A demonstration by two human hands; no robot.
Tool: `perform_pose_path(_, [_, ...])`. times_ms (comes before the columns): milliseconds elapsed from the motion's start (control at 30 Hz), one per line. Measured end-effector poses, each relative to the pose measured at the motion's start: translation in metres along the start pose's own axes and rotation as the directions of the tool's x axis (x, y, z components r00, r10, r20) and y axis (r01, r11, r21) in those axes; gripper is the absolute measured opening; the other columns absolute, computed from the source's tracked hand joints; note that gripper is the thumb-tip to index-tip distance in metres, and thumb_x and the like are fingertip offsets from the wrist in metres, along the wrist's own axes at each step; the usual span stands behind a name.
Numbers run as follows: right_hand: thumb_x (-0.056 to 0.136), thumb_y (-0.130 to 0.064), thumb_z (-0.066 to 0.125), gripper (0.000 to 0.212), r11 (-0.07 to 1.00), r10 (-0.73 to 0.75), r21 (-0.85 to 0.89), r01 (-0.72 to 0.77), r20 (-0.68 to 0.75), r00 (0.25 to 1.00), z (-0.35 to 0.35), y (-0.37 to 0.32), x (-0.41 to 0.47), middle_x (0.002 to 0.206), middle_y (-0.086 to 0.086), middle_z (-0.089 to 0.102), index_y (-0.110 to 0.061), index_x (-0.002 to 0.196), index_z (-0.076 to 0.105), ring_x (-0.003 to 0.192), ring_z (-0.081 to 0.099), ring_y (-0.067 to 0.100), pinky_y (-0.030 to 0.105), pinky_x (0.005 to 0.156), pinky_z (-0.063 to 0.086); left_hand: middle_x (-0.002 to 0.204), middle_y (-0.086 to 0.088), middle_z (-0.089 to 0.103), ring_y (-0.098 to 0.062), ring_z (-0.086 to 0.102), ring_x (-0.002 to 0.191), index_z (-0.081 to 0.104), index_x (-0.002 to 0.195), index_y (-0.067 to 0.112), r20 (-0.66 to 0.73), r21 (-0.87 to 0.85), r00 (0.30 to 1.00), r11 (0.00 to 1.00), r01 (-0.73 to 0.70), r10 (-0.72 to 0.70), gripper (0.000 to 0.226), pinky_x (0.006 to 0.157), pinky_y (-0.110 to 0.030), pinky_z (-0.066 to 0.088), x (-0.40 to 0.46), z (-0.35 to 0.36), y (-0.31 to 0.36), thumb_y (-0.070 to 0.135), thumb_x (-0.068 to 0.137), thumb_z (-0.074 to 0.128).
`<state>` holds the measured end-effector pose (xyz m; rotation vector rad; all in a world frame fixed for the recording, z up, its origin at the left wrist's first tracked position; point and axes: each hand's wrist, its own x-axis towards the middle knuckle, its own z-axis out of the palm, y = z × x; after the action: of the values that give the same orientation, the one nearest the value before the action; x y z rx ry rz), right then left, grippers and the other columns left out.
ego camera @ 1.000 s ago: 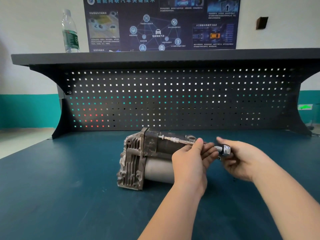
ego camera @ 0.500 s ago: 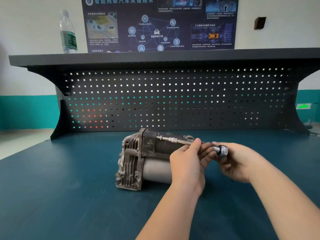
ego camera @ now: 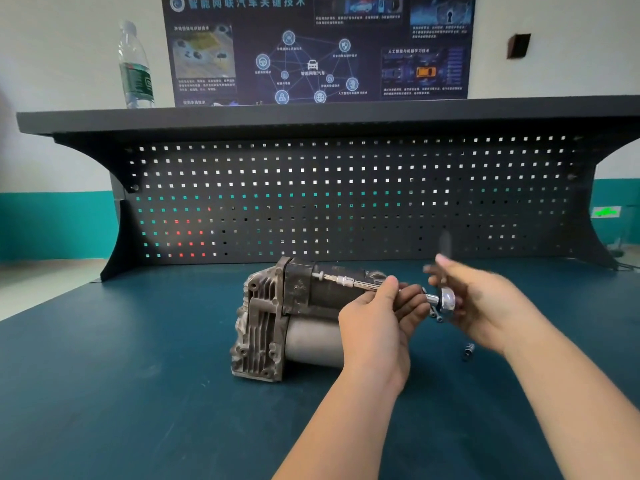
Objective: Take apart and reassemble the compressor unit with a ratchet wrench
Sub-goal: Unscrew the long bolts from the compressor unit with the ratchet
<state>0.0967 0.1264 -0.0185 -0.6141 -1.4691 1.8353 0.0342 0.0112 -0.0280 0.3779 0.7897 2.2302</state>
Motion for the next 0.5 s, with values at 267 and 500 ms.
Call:
perform_pose_path(267, [0.087, -0.030, 0.060, 0.020, 0.983, -0.179, 0.046, 0.178, 0.028, 0.983, 0.002, -0.005, 0.001, 0.058, 0.001, 0.058, -0.013, 0.082, 0.070, 0.031, 0.029, 0.004, 0.011, 0.035, 0.023, 0.055, -0.010, 0.065, -0.016, 0.061, 0.045, 0.058, 0.078, -0.004, 0.008, -0.004, 1.000, 1.000, -0.006, 0.006, 0.017, 0.047, -0.020, 0.052, 0.001, -0.001, 0.000, 0.003, 0.092, 0.053])
perform_pose_path(500, [0.078, -0.029, 0.061, 0.016, 0.960, -0.277, 0.095, 0.262, 0.213, 0.937, -0.007, -0.017, -0.006, 0.064, 0.000, 0.063, -0.019, 0.078, 0.073, 0.030, 0.034, 0.005, 0.011, 0.037, 0.033, 0.052, -0.008, 0.063, -0.015, 0.060, 0.043, 0.057, 0.073, -0.003, 0.003, 0.039, 1.000, 0.999, -0.006, 0.005, 0.023, 0.045, -0.020, 0.051, 0.002, -0.001, 0.001, 0.006, 0.093, 0.053])
